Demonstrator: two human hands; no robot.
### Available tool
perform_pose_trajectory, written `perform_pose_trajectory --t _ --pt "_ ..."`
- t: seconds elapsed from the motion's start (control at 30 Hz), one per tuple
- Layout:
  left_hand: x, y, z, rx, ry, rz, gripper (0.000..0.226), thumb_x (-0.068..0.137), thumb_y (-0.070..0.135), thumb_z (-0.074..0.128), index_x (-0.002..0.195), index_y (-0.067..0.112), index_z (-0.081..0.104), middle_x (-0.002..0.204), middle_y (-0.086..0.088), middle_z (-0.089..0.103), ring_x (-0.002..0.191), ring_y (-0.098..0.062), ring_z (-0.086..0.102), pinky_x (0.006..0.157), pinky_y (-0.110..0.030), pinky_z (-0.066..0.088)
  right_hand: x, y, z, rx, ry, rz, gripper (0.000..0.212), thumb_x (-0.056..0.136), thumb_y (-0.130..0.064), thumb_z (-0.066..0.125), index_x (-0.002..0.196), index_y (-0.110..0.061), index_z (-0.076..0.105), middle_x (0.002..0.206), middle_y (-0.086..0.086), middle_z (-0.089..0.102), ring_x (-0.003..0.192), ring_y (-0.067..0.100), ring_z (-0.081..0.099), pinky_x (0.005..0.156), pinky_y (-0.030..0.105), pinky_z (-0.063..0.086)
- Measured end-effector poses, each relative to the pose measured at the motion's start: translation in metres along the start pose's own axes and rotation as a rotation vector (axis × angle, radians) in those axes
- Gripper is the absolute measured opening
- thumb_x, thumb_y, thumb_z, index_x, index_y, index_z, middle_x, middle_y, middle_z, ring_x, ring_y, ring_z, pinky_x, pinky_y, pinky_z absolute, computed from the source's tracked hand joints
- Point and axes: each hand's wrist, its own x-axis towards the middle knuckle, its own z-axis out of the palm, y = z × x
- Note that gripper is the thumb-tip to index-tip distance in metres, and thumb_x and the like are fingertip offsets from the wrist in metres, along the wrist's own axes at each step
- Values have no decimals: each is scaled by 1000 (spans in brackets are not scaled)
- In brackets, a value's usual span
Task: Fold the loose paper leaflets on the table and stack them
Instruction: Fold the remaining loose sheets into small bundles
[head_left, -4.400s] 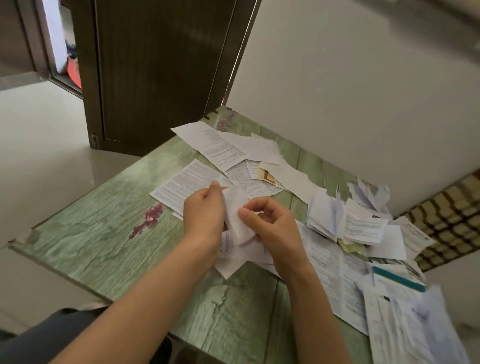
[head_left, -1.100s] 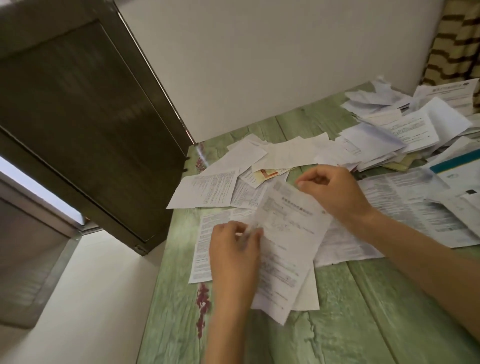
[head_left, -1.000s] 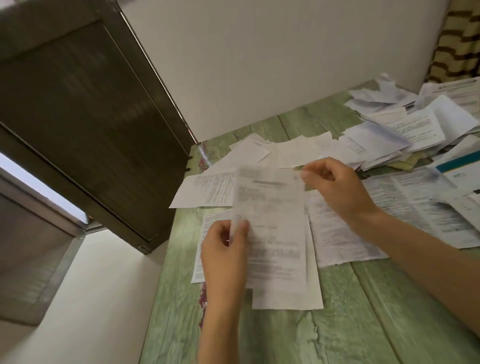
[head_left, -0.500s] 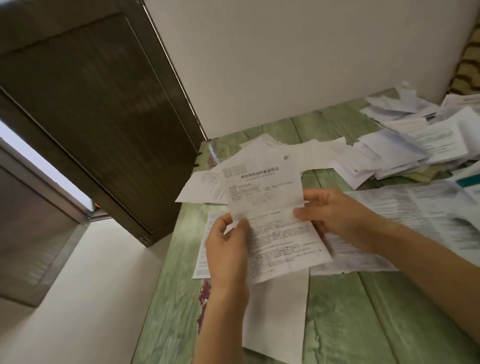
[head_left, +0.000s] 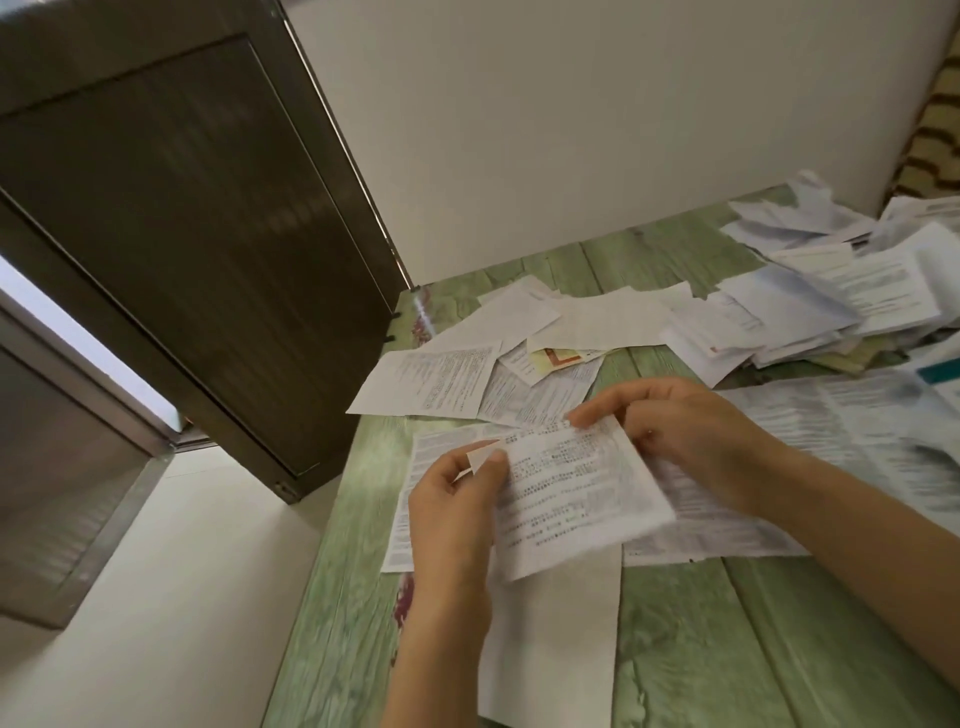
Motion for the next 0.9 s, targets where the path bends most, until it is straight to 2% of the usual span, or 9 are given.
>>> perform_pose_trajectory --t 0.03,0.1,0.2,0.3,0.43,0.5,0.57,0.73,0.9 --pt "-1 0 -1 8 -24 20 8 88 14 63 92 11 68 86 -7 74 85 -24 69 80 -37 55 1 0 -1 25 16 -14 34 90 4 38 90 -3 71 95 11 73 92 27 67 86 40 54" --pt "-4 1 -3 47 -102 63 7 88 12 62 91 11 69 81 -6 74 75 -20 69 69 -30 57 -1 -2 -2 29 -13 -46 28 95 -13 41 97 -7 69 94 7 73 87 26 64 86 41 50" --pt "-8 1 0 99 -224 102 8 86 13 64 92 11 70 81 -10 74 69 -19 69 62 -25 56 -6 -6 -3 -169 -215 26 32 80 -39 61 100 -15 70 90 -1 74 76 13 67 68 23 51" --pt "-8 0 3 90 -274 106 14 84 20 65 93 11 71 84 -12 73 73 -21 70 63 -25 57 -7 -5 -6 -209 -253 65 15 76 -20 73 89 -11 72 87 3 74 77 15 70 67 21 53" --pt "-6 2 5 -71 -295 69 37 74 33 65 101 6 68 92 -10 73 84 -23 70 74 -33 58 -1 -4 -6 6 33 -33 4 83 -14 67 85 -11 67 79 0 72 72 12 67 63 19 52" --pt "-9 2 9 -56 -302 75 28 78 27 65 100 10 68 91 -6 74 84 -21 71 73 -31 58 1 -3 -5 59 97 -67 5 87 -13 63 89 -9 64 84 1 72 75 12 69 65 18 54" --pt "-11 0 13 -27 -238 97 11 87 17 62 96 16 68 87 -1 75 81 -17 72 67 -27 58 0 -3 -4 90 75 -45 7 88 -13 60 91 -6 62 86 3 72 74 13 69 65 21 56" --pt "-6 -2 10 -2 -92 126 21 92 7 55 88 23 68 84 6 75 88 -18 70 84 -40 56 -3 -4 -3 74 -83 48 8 91 -1 54 97 -6 58 93 17 70 74 25 60 61 30 49" --pt "-7 4 11 -93 -104 31 26 94 5 46 86 11 70 91 -8 71 82 -21 67 55 -30 57 -3 -3 -2 -6 -74 11 23 90 7 50 81 -8 65 76 8 66 60 13 57 47 19 44"
